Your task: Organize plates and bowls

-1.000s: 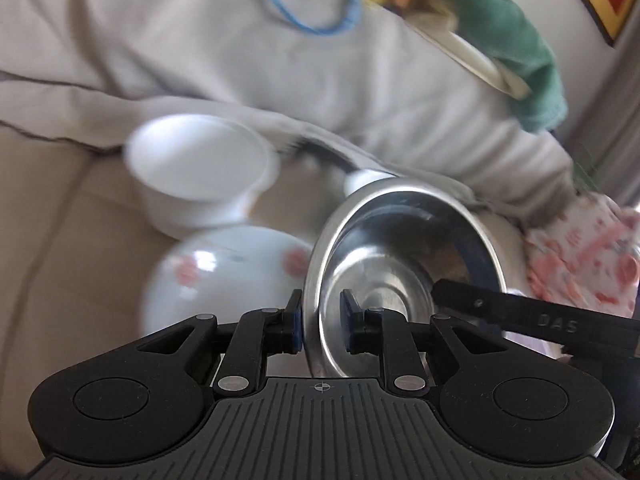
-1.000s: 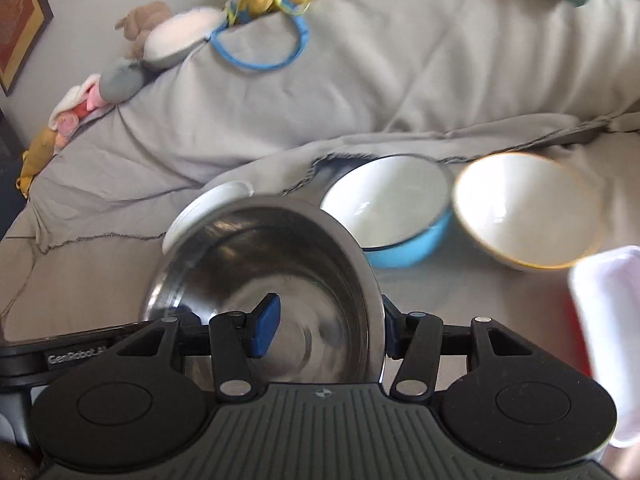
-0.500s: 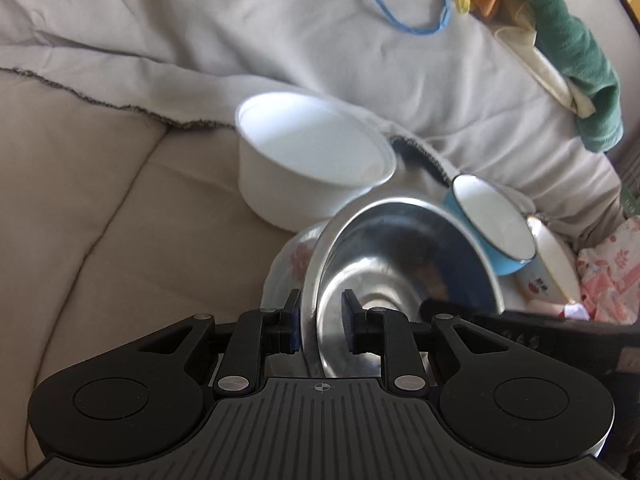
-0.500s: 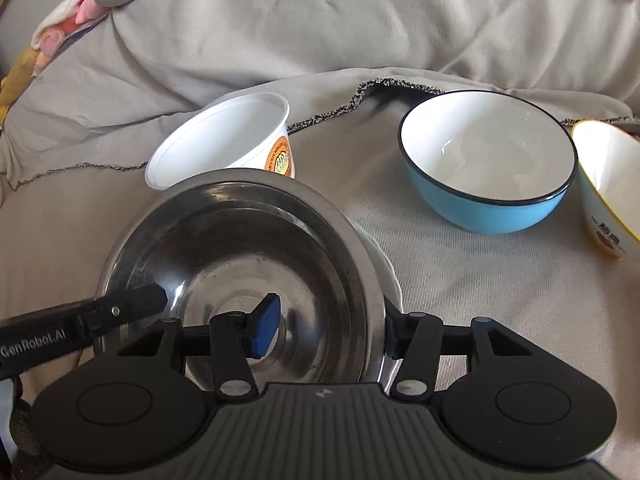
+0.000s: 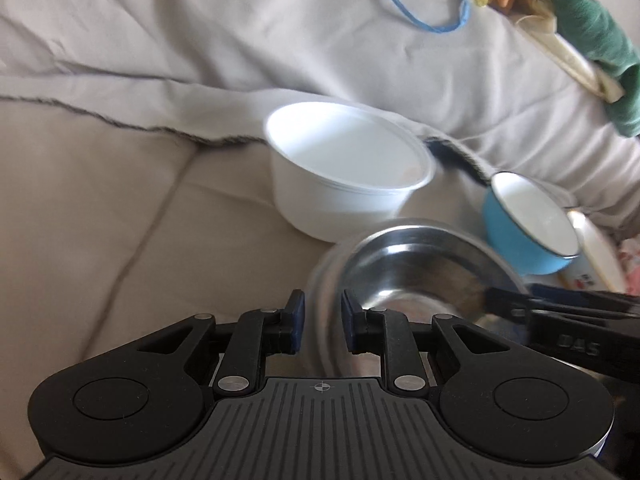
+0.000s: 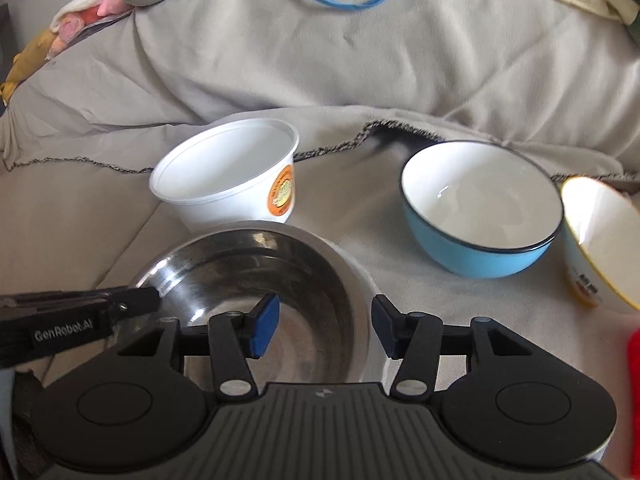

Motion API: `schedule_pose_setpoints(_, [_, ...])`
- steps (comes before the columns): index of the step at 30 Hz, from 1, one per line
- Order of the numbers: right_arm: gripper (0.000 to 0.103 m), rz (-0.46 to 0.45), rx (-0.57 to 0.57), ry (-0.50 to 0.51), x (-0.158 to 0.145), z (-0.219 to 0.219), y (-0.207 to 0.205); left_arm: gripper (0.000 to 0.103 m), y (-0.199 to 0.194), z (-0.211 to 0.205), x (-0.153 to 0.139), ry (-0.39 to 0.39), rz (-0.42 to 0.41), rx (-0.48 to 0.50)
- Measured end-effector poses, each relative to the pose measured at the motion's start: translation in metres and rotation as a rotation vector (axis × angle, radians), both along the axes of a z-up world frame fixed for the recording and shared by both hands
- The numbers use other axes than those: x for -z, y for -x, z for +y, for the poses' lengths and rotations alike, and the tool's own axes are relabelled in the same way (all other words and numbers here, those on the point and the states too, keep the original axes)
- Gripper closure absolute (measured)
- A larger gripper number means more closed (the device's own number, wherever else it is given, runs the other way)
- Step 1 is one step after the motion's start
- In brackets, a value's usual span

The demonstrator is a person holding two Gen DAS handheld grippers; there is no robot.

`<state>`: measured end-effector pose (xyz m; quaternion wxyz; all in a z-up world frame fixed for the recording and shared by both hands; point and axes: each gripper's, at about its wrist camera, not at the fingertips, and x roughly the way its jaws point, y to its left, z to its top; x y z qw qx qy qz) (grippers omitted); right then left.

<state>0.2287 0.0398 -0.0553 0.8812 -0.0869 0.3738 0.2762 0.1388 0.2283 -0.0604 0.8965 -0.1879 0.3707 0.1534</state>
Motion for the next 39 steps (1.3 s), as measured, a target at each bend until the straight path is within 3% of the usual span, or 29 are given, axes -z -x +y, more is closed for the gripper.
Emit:
schedule_pose_setpoints(3, [0.051, 0.002, 0.027, 0.016, 0.006, -0.007, -0.002, 0.065, -0.001, 0.006, 0.004, 0.012, 0.004, -0.031])
schedule_pose_setpoints(6, [0.050, 0.092, 0.059, -0.010, 0.018, -0.017, -0.008, 0.055, 0.000, 0.017, 0.010, 0.075, 0.004, -0.060])
schedule_pose_setpoints(11, [0.049, 0.314, 0.047, -0.142, 0.036, -0.031, -0.018, 0.067, -0.010, 0.023, 0.033, 0.218, 0.096, -0.026])
schedule_pose_setpoints(14, [0.049, 0.335, 0.017, -0.169, 0.033, -0.032, -0.018, 0.073, -0.010, 0.019, 0.034, 0.232, 0.079, -0.002])
schedule_pose_setpoints(18, [0.049, 0.339, 0.004, -0.174, 0.033, -0.035, -0.015, 0.070, -0.010, 0.019, 0.032, 0.275, 0.070, -0.010])
schedule_pose_setpoints(20, [0.049, 0.328, -0.007, -0.180, 0.032, -0.039, -0.013, 0.063, -0.010, 0.016, 0.030, 0.284, 0.069, -0.007])
schedule_pose_setpoints(23, [0.049, 0.297, -0.008, -0.177, 0.026, -0.047, -0.010, 0.056, -0.012, 0.005, 0.024, 0.272, 0.065, 0.032])
schedule_pose_setpoints(27, [0.049, 0.247, 0.041, -0.169, 0.020, -0.067, -0.009, 0.056, -0.019, -0.016, 0.019, 0.237, 0.047, 0.129])
schedule_pose_setpoints(30, [0.049, 0.255, 0.086, -0.180, 0.023, -0.081, -0.014, 0.057, -0.025, -0.031, 0.022, 0.190, 0.082, 0.169])
schedule_pose_setpoints(32, [0.049, 0.266, 0.088, -0.196, 0.025, -0.085, -0.016, 0.058, -0.024, -0.035, 0.022, 0.148, 0.092, 0.170])
schedule_pose_setpoints(39, [0.047, 0.223, 0.078, -0.169, 0.025, -0.080, -0.009, 0.065, -0.019, -0.031, 0.019, 0.115, 0.087, 0.140])
